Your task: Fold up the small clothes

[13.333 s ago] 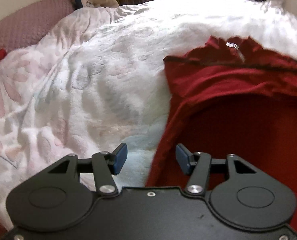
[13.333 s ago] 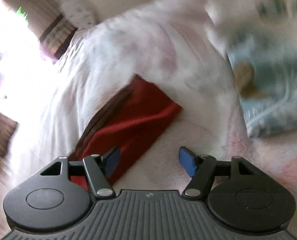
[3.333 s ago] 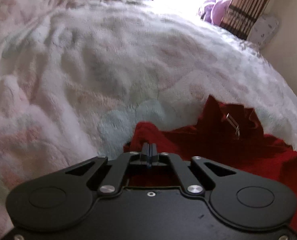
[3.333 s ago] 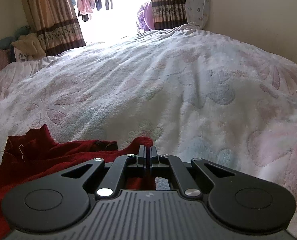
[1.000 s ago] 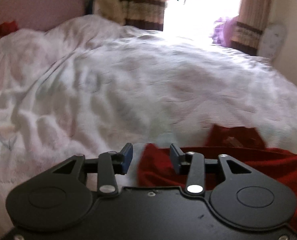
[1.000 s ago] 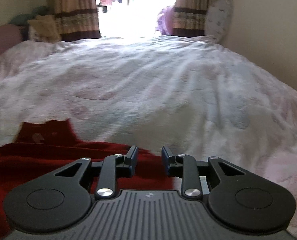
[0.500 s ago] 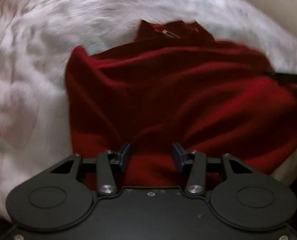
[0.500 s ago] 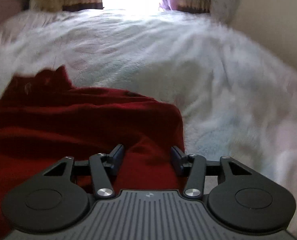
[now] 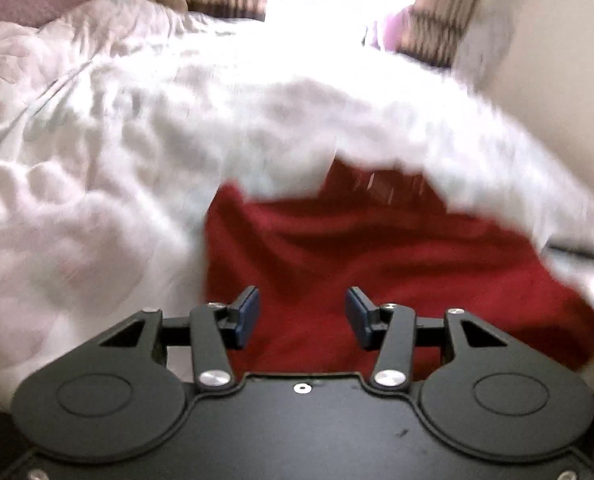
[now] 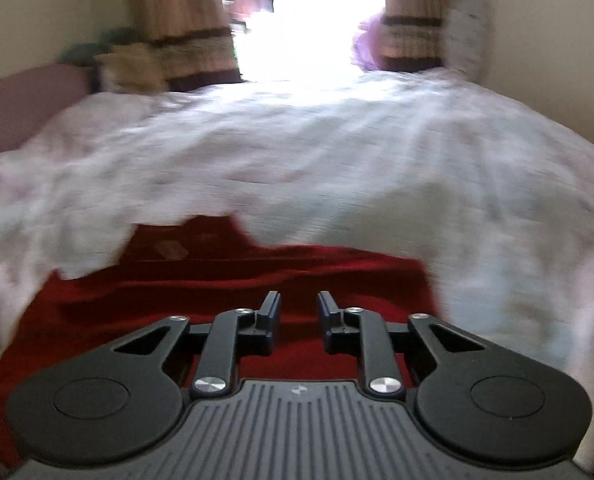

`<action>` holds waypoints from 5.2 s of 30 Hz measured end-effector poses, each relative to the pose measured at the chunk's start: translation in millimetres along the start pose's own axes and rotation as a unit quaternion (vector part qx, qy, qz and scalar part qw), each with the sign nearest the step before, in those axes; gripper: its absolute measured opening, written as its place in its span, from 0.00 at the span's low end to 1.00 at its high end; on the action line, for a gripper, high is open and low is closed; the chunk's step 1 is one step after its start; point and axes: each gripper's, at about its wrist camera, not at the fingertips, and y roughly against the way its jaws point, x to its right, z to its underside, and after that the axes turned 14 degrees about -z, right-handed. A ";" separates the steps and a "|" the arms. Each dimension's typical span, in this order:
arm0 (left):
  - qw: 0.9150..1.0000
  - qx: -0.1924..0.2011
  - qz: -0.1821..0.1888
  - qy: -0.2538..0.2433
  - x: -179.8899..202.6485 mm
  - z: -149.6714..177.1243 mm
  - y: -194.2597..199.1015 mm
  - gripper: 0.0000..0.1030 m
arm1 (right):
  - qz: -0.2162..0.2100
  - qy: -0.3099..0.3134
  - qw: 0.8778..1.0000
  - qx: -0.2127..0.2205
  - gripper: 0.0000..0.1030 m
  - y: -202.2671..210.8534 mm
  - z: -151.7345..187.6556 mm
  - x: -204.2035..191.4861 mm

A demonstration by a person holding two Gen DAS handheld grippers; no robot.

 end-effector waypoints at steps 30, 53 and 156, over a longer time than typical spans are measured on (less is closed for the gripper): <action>0.994 0.033 -0.091 0.042 -16.1 -16.5 -135.5 0.49 | 0.122 -0.088 0.988 0.024 0.11 -63.8 16.0 76.0; 0.996 0.029 -0.053 -0.059 44.2 0.7 -33.6 0.51 | 0.042 -0.004 0.999 -0.028 0.36 -42.3 -6.6 19.2; 0.987 -0.127 -0.069 -0.072 -27.0 62.5 47.8 0.43 | 0.104 -0.029 0.984 -0.142 0.34 84.4 47.2 38.8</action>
